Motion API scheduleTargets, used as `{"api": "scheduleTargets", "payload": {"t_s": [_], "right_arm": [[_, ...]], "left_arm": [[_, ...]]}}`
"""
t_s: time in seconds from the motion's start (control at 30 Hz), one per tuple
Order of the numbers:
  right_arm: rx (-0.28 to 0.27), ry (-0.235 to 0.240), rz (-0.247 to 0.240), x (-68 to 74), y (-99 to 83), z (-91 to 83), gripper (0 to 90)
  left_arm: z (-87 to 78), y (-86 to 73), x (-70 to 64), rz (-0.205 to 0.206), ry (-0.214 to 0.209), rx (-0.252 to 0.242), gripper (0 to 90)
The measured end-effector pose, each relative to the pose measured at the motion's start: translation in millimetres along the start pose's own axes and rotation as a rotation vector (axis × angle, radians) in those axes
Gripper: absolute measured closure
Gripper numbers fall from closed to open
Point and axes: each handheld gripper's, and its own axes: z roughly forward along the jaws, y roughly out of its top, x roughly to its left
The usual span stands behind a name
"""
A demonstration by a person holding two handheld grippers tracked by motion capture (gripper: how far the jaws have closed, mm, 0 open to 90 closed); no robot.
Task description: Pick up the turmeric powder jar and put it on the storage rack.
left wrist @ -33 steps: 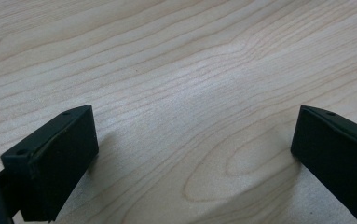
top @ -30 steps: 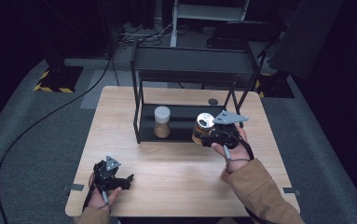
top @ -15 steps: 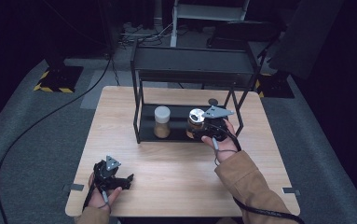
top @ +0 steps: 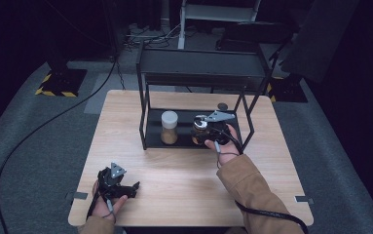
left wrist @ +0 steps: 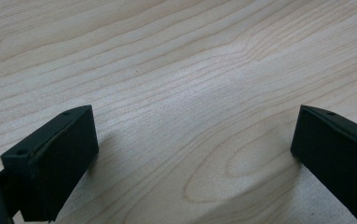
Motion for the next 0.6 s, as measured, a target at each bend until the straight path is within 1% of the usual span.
{"api": "scheduleTargets", "payload": {"t_s": [0.17,0.33,0.6], "right_arm": [[0.024,-0.002,0.0,-0.6,-2.3,12.0,31.6],[0.038,-0.004,0.024,-1.3,-5.0,23.0,31.6],[0.04,-0.011,0.038,-1.4,-8.7,37.0,31.6]], "left_arm": [[0.0,0.0,0.0,0.0,0.0,0.0,0.3],[0.0,-0.1,0.1,0.0,-0.001,-0.001,0.3],[0.0,0.0,0.0,0.0,0.0,0.0,0.3]]}}
